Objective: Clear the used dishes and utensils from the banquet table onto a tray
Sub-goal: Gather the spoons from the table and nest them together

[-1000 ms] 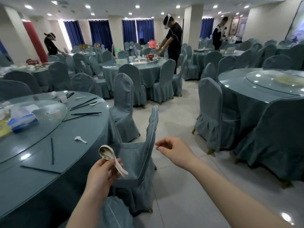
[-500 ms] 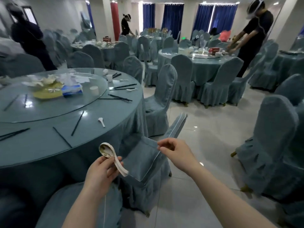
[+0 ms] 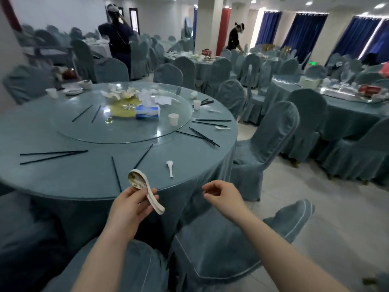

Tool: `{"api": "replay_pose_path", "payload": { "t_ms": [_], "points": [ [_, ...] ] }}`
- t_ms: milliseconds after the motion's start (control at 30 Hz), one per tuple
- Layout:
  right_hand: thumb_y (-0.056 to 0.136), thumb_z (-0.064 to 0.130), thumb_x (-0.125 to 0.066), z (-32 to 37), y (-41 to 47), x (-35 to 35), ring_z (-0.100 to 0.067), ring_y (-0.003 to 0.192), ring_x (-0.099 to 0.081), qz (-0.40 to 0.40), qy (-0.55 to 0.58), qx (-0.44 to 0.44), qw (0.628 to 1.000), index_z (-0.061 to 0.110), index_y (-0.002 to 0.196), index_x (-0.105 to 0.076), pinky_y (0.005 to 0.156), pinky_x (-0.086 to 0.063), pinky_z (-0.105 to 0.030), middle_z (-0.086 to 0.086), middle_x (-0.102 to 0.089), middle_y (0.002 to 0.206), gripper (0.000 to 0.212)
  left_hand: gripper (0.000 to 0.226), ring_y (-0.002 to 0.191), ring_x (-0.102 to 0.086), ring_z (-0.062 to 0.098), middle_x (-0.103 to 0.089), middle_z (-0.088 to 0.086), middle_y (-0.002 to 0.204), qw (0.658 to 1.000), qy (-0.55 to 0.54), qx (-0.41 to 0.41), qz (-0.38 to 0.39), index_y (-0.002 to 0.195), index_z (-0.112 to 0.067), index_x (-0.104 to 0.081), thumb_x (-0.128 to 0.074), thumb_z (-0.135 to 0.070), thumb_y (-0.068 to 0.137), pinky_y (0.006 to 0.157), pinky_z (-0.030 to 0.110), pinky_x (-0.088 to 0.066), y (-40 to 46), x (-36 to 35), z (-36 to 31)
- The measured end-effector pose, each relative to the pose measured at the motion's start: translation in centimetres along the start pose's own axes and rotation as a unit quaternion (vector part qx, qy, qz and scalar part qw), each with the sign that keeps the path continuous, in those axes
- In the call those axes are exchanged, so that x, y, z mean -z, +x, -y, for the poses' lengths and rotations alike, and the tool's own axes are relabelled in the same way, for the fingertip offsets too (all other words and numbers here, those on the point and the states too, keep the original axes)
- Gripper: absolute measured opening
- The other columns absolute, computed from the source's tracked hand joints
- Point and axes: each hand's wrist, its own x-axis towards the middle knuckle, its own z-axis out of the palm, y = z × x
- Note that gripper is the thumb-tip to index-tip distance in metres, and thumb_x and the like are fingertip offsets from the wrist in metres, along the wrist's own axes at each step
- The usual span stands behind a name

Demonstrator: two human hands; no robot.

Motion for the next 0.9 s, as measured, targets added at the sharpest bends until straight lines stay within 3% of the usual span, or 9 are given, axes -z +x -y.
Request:
{"api": "replay_pose_path", "payload": {
  "t_ms": [167,400,533,633,733,833,900],
  "points": [
    [0.078,0.008,-0.071,-0.8,7.6,-2.6,-0.013,0.083,-0.067,0.048,-0.016,-0.015,0.999,0.019,0.088,-0.068,0.083,-0.051,-0.023,0.003,-0.071,0.086,0.015,0.011,0.078,-0.073,0.019,-0.075,0.007,0.088,0.999,-0.008,-0.008,-0.039,0.102,-0.009,-0.061,-0.053,-0.012,0.096,0.055,0.025,-0.055,2.8,0.6,-1.0],
    [0.077,0.018,-0.074,-5.0,18.6,-9.2,-0.013,0.081,-0.064,0.117,-0.062,-0.054,0.99,0.016,0.1,-0.068,0.082,-0.051,-0.026,0.004,-0.066,0.081,0.023,0.011,0.08,-0.073,0.02,-0.075,0.009,0.094,0.988,-0.016,-0.001,-0.156,0.101,-0.008,-0.062,-0.054,-0.011,0.094,0.068,0.032,-0.053,6.4,3.1,0.3],
    [0.079,0.021,-0.073,-6.8,24.4,-13.1,-0.019,0.089,-0.064,0.139,-0.1,-0.059,0.983,0.013,0.109,-0.065,0.077,-0.046,-0.026,0.002,-0.063,0.086,0.032,0.012,0.078,-0.073,0.02,-0.075,0.01,0.093,0.977,-0.026,0.018,-0.21,0.101,-0.008,-0.062,-0.053,-0.01,0.094,0.057,0.027,-0.057,8.2,3.9,1.8],
    [0.082,0.025,-0.071,-7.5,28.1,-15.7,-0.027,0.105,-0.06,0.135,-0.144,-0.029,0.98,0.013,0.13,-0.053,0.083,-0.044,-0.029,-0.01,-0.06,0.113,0.053,0.012,0.077,-0.073,0.021,-0.075,0.011,0.092,0.969,-0.042,0.026,-0.244,0.102,-0.009,-0.062,-0.053,-0.009,0.094,0.055,0.027,-0.057,8.9,4.3,2.7],
    [0.087,0.034,-0.064,-7.9,30.9,-17.6,-0.035,0.125,-0.042,0.157,-0.212,0.007,0.965,0.02,0.146,-0.031,0.102,-0.037,-0.04,-0.018,-0.034,0.143,0.069,0.012,0.077,-0.073,0.02,-0.075,0.011,0.091,0.961,-0.042,0.029,-0.272,0.101,-0.009,-0.062,-0.052,-0.009,0.094,0.054,0.026,-0.056,8.8,4.8,3.4],
    [0.093,0.04,-0.054,-8.5,32.0,-19.0,-0.038,0.133,-0.028,0.174,-0.326,0.056,0.927,0.018,0.148,-0.025,0.108,-0.03,-0.045,-0.011,-0.019,0.155,0.066,0.011,0.078,-0.073,0.021,-0.075,0.011,0.093,0.956,-0.04,0.03,-0.291,0.101,-0.009,-0.061,-0.052,-0.009,0.094,0.054,0.025,-0.056,8.4,5.1,3.7],
    [0.095,0.03,-0.052,-8.8,31.8,-19.4,-0.037,0.124,-0.037,0.167,-0.355,0.117,0.912,0.012,0.138,-0.039,0.1,-0.035,-0.04,-0.011,-0.036,0.147,0.049,0.012,0.08,-0.073,0.021,-0.075,0.011,0.094,0.953,-0.041,0.036,-0.298,0.102,-0.009,-0.061,-0.052,-0.01,0.094,0.055,0.026,-0.056,8.0,5.1,3.9]
  ]
}}
